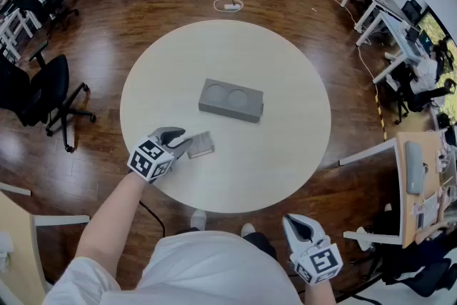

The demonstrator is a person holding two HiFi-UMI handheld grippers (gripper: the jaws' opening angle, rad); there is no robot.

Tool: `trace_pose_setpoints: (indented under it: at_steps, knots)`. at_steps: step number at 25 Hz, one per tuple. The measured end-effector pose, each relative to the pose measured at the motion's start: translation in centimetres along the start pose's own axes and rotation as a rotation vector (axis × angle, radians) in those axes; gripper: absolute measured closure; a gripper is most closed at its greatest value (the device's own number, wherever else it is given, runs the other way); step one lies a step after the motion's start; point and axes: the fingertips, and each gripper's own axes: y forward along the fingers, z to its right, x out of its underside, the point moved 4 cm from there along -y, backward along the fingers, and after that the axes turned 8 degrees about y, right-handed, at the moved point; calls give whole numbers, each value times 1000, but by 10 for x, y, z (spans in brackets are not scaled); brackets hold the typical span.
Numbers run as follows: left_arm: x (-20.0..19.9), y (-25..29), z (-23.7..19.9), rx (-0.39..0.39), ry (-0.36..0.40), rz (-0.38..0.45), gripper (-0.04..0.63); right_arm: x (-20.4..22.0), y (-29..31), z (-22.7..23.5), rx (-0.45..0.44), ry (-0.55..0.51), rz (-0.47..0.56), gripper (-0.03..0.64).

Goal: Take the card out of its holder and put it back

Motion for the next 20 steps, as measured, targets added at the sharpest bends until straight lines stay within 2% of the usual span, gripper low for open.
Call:
trace_pose_setpoints:
  at_steps: [6, 11, 20]
  knots:
    - [20, 36, -14, 71, 9, -44, 460, 15, 3, -3, 70, 56, -19, 606]
    - [27, 51, -11, 127, 7, -45, 552, 22, -2, -2, 125, 86, -23, 606]
    - [18, 53, -4, 180, 29, -31, 578, 23, 4, -7, 124, 93, -40, 606]
